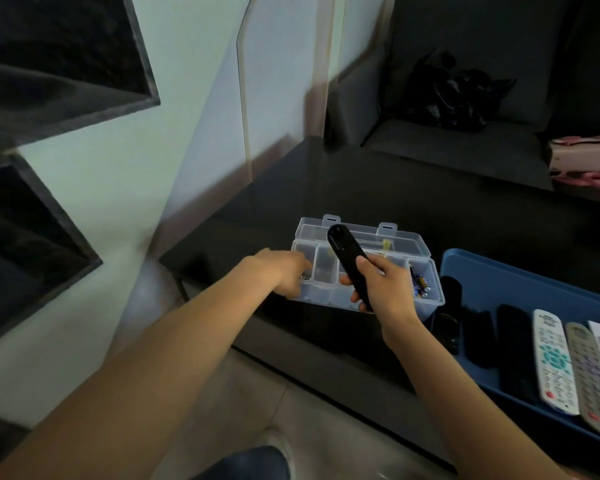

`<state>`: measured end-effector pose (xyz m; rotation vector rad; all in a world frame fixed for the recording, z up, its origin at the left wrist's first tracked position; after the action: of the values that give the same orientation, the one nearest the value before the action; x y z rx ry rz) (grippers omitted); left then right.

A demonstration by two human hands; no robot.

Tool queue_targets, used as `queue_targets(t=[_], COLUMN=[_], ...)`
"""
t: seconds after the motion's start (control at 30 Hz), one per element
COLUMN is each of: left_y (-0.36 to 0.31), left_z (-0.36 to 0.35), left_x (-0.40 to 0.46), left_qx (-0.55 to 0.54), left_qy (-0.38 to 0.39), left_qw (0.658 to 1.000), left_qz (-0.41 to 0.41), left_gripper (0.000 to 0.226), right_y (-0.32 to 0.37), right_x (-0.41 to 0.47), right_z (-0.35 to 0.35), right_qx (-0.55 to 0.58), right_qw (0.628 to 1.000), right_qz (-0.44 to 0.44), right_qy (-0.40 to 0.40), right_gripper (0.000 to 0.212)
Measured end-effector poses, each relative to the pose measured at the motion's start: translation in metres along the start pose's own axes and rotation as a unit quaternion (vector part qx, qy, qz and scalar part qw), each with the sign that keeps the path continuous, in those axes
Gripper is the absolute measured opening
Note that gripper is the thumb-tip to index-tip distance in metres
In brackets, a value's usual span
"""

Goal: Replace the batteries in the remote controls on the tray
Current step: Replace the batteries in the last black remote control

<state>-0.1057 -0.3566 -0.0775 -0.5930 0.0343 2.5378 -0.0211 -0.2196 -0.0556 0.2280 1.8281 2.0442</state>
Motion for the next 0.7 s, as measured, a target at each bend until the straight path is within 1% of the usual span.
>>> queue_targets(t=[0.17,0.23,0.37,0.43,0.53,0.57,0.63,0.7], left_y=[-0.001,-0.001,0.001,-0.001,-0.006,-0.006,-0.006,-0.006], left_z=[0.002,0.001,0.005,0.013,0.024,0.023,0.016,0.007], left_x=[0.002,0.004,0.003,-0.003,-0.014,-0.017,-0.02,-0.021], left_qx=[0.027,0.023,-0.017,-0.015,-0.017,-0.029,-0.045,-0.044], left_qy=[-0.019,-0.029,-0.054,-0.082,-0.156,-0.17,-0.164,-0.136], left_qw=[0.999,0.999,0.998,0.996,0.987,0.985,0.985,0.989], left_qz=[-0.027,-0.029,-0.007,-0.01,-0.025,-0.026,-0.023,-0.022], left_gripper=[0.039,0.037,0.042,0.04,0.028,0.027,0.024,0.022], right_y=[-0.004,-0.004,-0.005,-0.005,-0.005,-0.005,-0.004,-0.004], right_x=[0.004,0.005,0.006,0.006,0.005,0.005,0.005,0.005], right_z=[-0.007,-0.008,-0.01,-0.009,-0.009,-0.009,-0.01,-0.01], right_qx=[-0.02,-0.028,-0.057,-0.069,-0.08,-0.083,-0.092,-0.098], right_qw=[1.0,1.0,0.998,0.997,0.996,0.995,0.994,0.994], right_qz=[0.008,0.011,0.021,0.03,0.045,0.048,0.051,0.05], right_qy=[0.003,0.004,0.007,-0.001,-0.011,-0.013,-0.013,-0.013], right_gripper=[0.016,0.017,0.017,0.017,0.016,0.016,0.016,0.017])
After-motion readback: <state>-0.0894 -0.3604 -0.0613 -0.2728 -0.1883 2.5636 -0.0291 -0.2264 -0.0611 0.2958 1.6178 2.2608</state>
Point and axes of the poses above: each hand's wrist, its own x-axis towards the middle knuckle, its own z-axis out of the back of the hand, y = z × x, the point moved 7 cm from there along x, towards the middle knuckle, and after that the axes turned 2 degrees about -y, right-handed, at the moved point
